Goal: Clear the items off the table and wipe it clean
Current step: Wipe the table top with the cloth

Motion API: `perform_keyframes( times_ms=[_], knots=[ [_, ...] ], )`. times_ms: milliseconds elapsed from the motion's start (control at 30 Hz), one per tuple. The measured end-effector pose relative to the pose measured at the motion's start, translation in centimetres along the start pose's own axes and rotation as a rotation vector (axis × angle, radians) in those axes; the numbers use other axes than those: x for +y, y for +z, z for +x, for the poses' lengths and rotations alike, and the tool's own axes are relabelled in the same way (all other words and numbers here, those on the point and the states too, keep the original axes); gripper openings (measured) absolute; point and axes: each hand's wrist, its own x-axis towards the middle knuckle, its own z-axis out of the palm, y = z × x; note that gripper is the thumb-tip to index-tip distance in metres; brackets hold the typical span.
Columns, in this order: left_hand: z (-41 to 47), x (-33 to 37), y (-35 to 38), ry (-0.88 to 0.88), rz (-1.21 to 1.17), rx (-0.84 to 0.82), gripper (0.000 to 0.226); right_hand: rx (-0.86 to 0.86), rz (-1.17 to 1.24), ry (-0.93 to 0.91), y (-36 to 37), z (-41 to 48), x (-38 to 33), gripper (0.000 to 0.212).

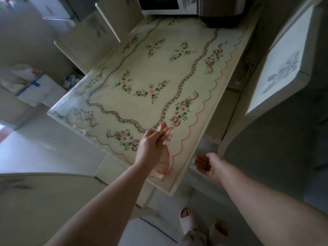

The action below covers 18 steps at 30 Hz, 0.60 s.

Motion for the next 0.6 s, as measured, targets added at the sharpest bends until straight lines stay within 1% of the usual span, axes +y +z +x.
perform_keyframes(
  times_ms=[33, 67, 100, 133, 167, 200, 233, 333, 400, 433, 533, 600],
  knots=[
    [0.2, -0.8, -1.2, -0.063, 0.014, 0.04, 0.033, -0.012, -0.039, 0.006, 0.0, -0.2, 0.1, 0.041],
    [0.3, -2.1, -2.3, -0.129, 0.076, 0.052, 0.036, -0.026, -0.082, 0.006, 0.2, -0.3, 0.3, 0.042],
    [0.3, -3.3, -3.2, -0.222, 0.144, 0.012, 0.039, -0.032, -0.123, 0.005, 0.3, -0.5, 0.4, 0.042],
    [0.0, -4.4, -4.0, -0.317, 0.261, -0.102, 0.041, -0.035, -0.154, 0.006, 0.6, -0.6, 0.5, 0.041],
    [-0.5, -5.6, -4.5, -0.376, 0.388, -0.236, 0.045, -0.035, -0.182, 0.009, 0.8, -0.6, 0.7, 0.04],
    [-1.0, -6.4, -4.8, -0.38, 0.485, -0.323, 0.049, -0.029, -0.209, 0.008, 0.9, -0.7, 0.9, 0.04],
    [-1.5, -6.5, -5.0, -0.377, 0.499, -0.336, 0.05, -0.021, -0.237, 0.007, 1.0, -0.8, 1.1, 0.04],
    [-2.7, -5.7, -4.3, -0.334, 0.286, -0.244, 0.034, -0.008, -0.288, 0.016, 1.1, -0.6, 1.9, 0.04],
    [-3.7, -5.4, -3.7, -0.399, 0.287, -0.112, 0.022, -0.017, -0.332, 0.025, 1.4, -0.9, 2.5, 0.04],
    [-4.2, -5.2, -3.3, -0.434, 0.294, -0.099, 0.022, -0.022, -0.355, 0.03, 1.5, -1.0, 2.7, 0.04],
    [-5.7, -3.4, -2.2, -0.419, 0.4, -0.18, 0.034, -0.029, -0.395, 0.045, 1.8, -1.1, 3.4, 0.041],
    [-6.6, -1.1, -1.3, -0.412, 0.389, -0.224, 0.04, -0.024, -0.422, 0.062, 1.8, -1.0, 4.0, 0.042]
  ],
)
